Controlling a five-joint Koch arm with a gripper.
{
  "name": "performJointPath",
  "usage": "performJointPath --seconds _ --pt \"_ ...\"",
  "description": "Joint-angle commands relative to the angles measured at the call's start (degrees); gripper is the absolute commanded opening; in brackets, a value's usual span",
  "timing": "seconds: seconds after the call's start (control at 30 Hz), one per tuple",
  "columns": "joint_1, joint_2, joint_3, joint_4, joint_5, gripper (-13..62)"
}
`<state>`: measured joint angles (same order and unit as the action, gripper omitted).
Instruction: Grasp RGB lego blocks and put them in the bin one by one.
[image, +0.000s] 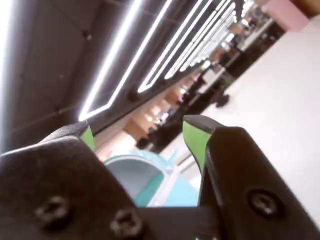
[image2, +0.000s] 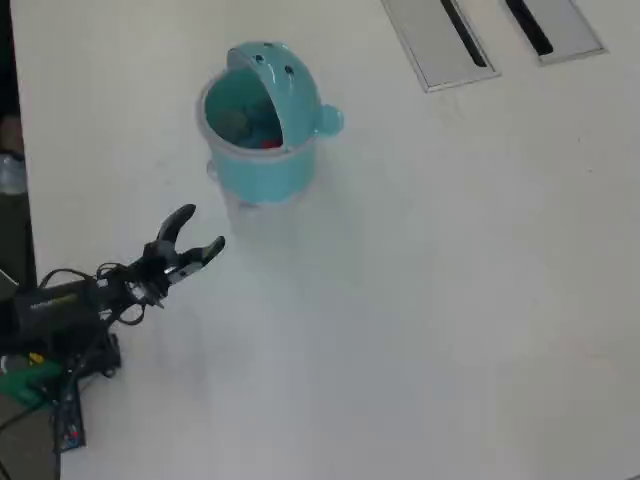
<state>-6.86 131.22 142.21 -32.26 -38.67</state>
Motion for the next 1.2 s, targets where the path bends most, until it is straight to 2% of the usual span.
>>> performJointPath --seconds 0.0,0.37,1.17 --pt "0.18 3.87 -1.41 -6.86 1.58 32.9" --pt "3.25 3.87 10.99 -13.36 12.48 32.8" --pt "3.16 3.87 34.37 -28.74 16.87 32.9"
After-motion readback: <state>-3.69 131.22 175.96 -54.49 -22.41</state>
